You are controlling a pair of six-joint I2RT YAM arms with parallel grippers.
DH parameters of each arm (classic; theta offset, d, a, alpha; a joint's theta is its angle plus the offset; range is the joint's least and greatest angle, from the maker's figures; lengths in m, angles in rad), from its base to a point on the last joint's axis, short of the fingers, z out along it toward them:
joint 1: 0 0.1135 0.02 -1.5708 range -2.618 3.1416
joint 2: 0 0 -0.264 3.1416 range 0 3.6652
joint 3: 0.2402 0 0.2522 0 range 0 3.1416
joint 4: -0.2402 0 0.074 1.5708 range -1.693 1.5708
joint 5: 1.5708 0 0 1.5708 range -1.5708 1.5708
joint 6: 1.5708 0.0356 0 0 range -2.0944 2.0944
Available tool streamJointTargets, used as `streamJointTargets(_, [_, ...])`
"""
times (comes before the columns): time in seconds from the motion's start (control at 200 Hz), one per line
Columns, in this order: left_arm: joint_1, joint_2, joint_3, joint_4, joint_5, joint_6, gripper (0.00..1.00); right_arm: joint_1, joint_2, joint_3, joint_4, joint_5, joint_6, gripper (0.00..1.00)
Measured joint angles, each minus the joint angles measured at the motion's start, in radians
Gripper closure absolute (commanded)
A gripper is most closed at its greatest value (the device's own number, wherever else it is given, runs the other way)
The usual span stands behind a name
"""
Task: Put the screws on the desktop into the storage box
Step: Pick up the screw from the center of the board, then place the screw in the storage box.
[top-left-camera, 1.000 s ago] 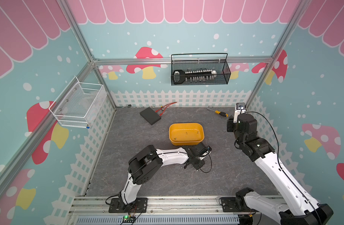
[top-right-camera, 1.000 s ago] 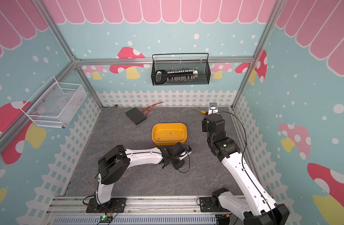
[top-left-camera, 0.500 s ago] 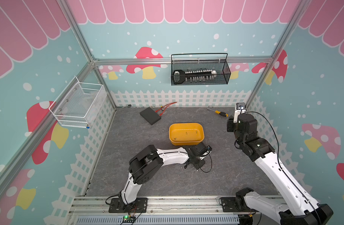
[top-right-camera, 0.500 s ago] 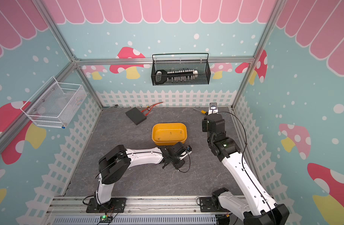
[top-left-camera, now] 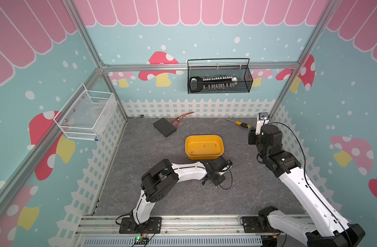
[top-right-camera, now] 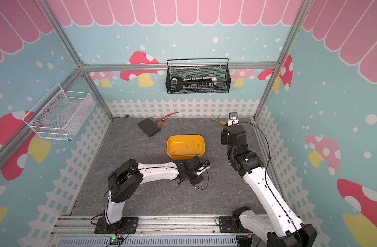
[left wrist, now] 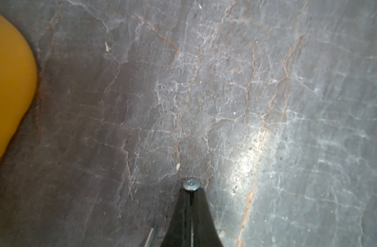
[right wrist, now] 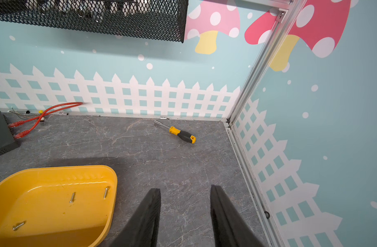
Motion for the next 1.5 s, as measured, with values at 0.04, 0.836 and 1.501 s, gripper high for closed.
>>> streamJointTargets(0.04, [0.001, -0.005, 0.0, -0.005, 0.003, 0.0, 1.0, 0.0, 0.0, 0.0, 0.0, 0.0, 0.0, 0.56])
streamJointTargets(0.836, [0.251, -0.206, 0.09, -0.084, 0.012, -0.014, 1.0, -0.006, 0.01, 0.0, 0.014, -0.017, 0.008, 0.56])
streamJointTargets(1.501, [0.372, 0.125, 0.447, -0.269, -0.011, -0.025, 1.0, -0.008, 0.014, -0.011, 0.014, -0.056, 0.042, 0.56])
